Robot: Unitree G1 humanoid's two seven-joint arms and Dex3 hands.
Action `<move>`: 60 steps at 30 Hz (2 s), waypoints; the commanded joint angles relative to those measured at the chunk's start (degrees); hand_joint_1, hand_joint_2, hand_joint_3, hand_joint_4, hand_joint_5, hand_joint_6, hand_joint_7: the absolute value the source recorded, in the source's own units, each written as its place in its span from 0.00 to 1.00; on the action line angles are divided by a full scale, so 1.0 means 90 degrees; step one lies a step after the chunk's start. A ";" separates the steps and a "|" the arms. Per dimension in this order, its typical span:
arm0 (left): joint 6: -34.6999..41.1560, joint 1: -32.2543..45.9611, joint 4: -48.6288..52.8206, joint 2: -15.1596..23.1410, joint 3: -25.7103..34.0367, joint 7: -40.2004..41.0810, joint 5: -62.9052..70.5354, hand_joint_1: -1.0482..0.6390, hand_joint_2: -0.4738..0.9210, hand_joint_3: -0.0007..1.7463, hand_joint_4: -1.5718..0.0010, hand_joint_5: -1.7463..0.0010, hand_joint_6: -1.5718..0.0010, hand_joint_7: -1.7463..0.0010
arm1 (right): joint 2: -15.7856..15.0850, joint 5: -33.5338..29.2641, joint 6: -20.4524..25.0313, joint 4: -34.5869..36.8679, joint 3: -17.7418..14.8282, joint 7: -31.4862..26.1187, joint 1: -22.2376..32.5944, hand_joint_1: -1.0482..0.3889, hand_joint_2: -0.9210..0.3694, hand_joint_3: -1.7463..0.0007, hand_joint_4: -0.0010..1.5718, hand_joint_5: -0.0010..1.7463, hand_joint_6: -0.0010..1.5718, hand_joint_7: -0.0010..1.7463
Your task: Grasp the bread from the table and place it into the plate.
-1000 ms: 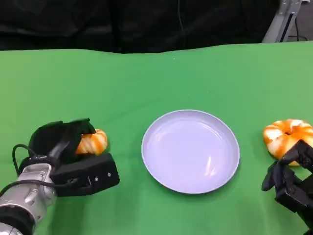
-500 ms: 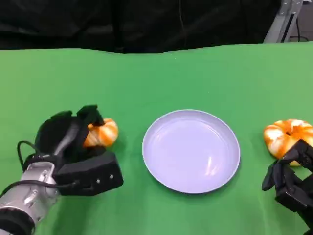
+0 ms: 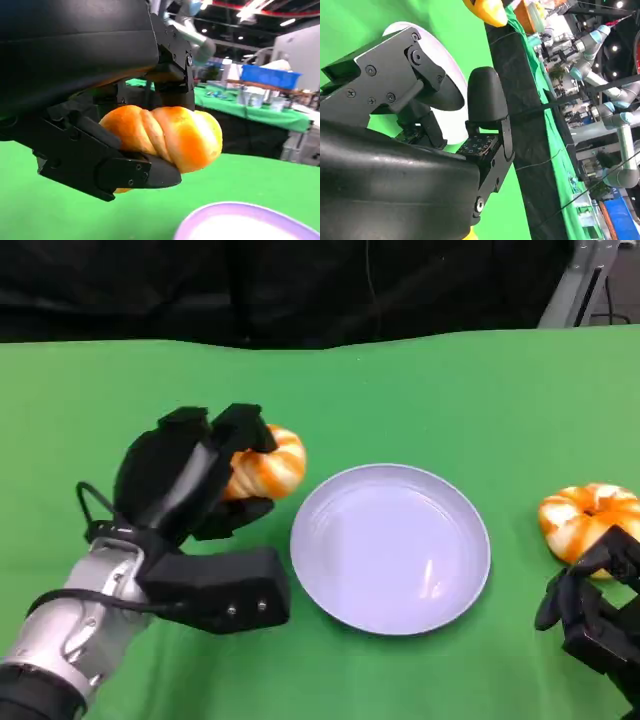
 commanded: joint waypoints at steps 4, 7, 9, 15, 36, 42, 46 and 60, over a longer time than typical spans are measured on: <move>-0.0114 -0.0150 0.0166 -0.0350 -0.0257 -0.0174 0.0158 0.56 0.89 0.35 0.57 0.00 0.60 0.02 | -0.0105 0.0056 -0.0061 0.0036 -0.0082 0.0004 -0.0028 0.69 0.34 0.24 0.56 1.00 0.48 0.92; -0.0067 -0.0243 0.0281 -0.0513 -0.0371 -0.0143 0.0295 0.56 0.89 0.34 0.57 0.00 0.61 0.02 | -0.0083 0.0025 -0.0001 -0.0041 -0.0064 -0.0085 -0.0007 0.69 0.35 0.24 0.56 1.00 0.48 0.93; -0.0053 -0.0274 0.0328 -0.0563 -0.0407 -0.0110 0.0350 0.56 0.89 0.33 0.57 0.00 0.61 0.01 | -0.0079 0.0020 0.0019 -0.0069 -0.0053 -0.0114 0.0002 0.69 0.35 0.24 0.56 1.00 0.48 0.93; -0.0249 -0.0500 0.0697 -0.0920 -0.0702 -0.0190 0.0448 0.56 0.89 0.31 0.58 0.00 0.64 0.00 | -0.0082 0.0035 -0.0054 -0.0034 -0.0042 -0.0068 0.0002 0.70 0.35 0.24 0.56 1.00 0.48 0.93; -0.0261 -0.1391 0.2038 -0.1618 -0.1213 -0.0330 0.0556 0.54 1.00 0.17 0.59 0.00 0.63 0.02 | -0.0051 0.0050 -0.0046 -0.0048 -0.0038 -0.0077 0.0007 0.69 0.35 0.23 0.56 1.00 0.49 0.92; -0.0432 -0.1565 0.2513 -0.1749 -0.1280 -0.0074 0.0560 0.57 1.00 0.16 0.59 0.00 0.67 0.00 | -0.0031 0.0032 -0.0125 -0.0073 -0.0013 -0.0060 0.0031 0.70 0.36 0.23 0.56 1.00 0.49 0.92; -0.0578 -0.1650 0.2704 -0.1745 -0.1316 0.0125 0.0587 0.57 0.99 0.16 0.62 0.00 0.66 0.00 | -0.0043 0.0036 -0.0139 -0.0048 -0.0019 -0.0041 0.0015 0.70 0.35 0.22 0.57 1.00 0.49 0.92; -0.0450 -0.1590 0.2646 -0.1644 -0.1395 -0.0119 0.0600 0.18 1.00 0.19 0.70 0.97 0.60 0.98 | -0.0045 0.0047 -0.0155 -0.0053 -0.0024 -0.0022 0.0027 0.68 0.36 0.23 0.57 1.00 0.49 0.92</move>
